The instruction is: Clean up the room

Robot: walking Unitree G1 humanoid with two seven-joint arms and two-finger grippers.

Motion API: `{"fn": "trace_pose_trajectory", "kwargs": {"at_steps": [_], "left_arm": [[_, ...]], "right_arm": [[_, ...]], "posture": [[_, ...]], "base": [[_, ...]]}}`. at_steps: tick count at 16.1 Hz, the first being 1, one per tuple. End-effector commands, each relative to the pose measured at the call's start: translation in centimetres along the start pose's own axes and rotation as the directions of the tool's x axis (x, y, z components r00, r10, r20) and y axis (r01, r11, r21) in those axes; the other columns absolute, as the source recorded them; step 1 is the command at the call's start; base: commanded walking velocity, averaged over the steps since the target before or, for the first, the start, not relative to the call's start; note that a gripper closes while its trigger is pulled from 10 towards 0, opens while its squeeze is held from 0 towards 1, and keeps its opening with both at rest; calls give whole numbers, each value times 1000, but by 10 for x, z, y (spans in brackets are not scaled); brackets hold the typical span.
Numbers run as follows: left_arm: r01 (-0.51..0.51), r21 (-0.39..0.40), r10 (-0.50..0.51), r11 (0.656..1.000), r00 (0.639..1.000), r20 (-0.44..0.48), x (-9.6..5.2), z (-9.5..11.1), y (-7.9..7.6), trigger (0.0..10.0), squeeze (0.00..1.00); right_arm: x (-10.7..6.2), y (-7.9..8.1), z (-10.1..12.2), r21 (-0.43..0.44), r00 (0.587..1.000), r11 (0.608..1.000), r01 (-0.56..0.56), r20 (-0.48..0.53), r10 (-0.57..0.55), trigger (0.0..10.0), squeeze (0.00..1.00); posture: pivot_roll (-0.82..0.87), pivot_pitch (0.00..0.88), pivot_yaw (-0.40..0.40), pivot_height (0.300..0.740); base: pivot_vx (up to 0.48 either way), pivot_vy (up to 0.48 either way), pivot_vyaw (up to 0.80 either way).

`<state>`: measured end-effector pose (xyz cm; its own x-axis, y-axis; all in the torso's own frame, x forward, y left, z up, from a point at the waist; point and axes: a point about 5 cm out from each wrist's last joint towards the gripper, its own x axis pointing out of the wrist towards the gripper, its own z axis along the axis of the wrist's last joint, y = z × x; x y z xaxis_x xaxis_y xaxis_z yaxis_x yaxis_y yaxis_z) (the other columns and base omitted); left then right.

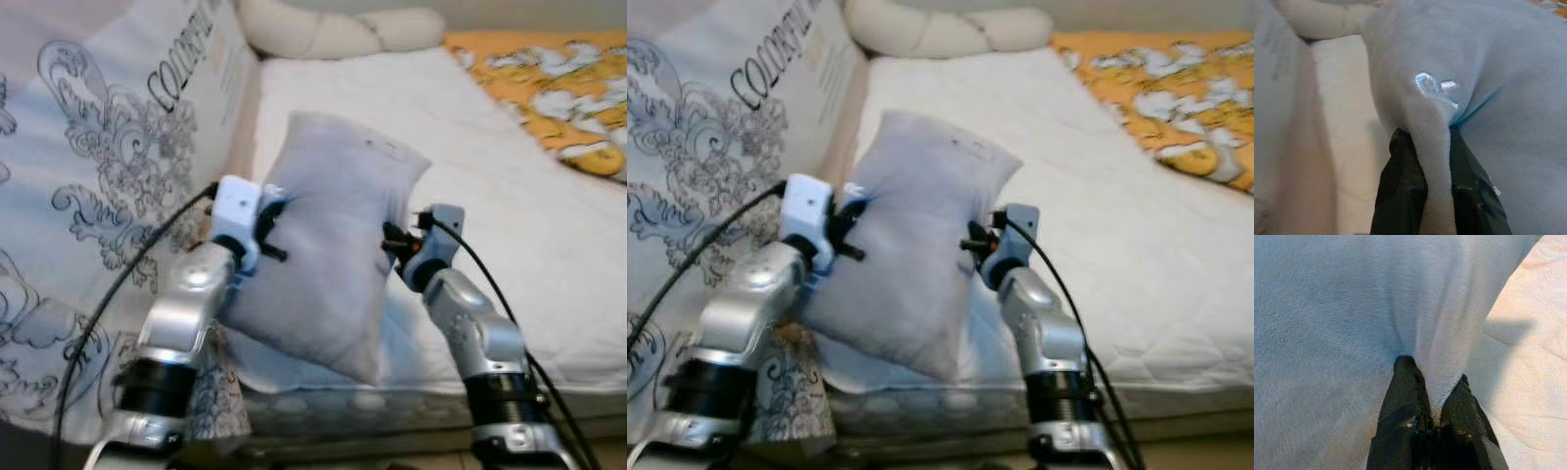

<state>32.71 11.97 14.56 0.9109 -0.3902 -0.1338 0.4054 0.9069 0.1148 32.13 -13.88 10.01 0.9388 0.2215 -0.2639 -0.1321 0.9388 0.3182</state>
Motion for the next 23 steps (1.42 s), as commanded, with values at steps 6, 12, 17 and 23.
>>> {"fn": "trace_pose_trajectory", "kwargs": {"at_steps": [6,12,17,23], "left_arm": [[-173,203,174,964,985,12,15,22,33,10000,0],[-244,351,274,904,961,-39,16,27,43,10000,0],[-318,320,405,892,877,-259,14,-4,57,10000,0],[-292,208,313,934,947,-76,14,21,53,10000,1000]], "right_arm": [[-11,-50,-11,-189,986,972,140,-67,-155,10000,1000],[-35,-13,8,-318,895,838,-444,-122,429,10000,1000],[-46,1,24,-293,793,747,-597,-76,604,10000,1000],[-45,4,29,-322,800,753,-575,-28,599,10000,1000]], "posture": [[-27,0,22,740],[-25,0,17,740],[-36,0,26,740],[-31,0,23,740]], "base": [[0,0,0],[0,0,0],[0,0,0],[0,0,0]]}}
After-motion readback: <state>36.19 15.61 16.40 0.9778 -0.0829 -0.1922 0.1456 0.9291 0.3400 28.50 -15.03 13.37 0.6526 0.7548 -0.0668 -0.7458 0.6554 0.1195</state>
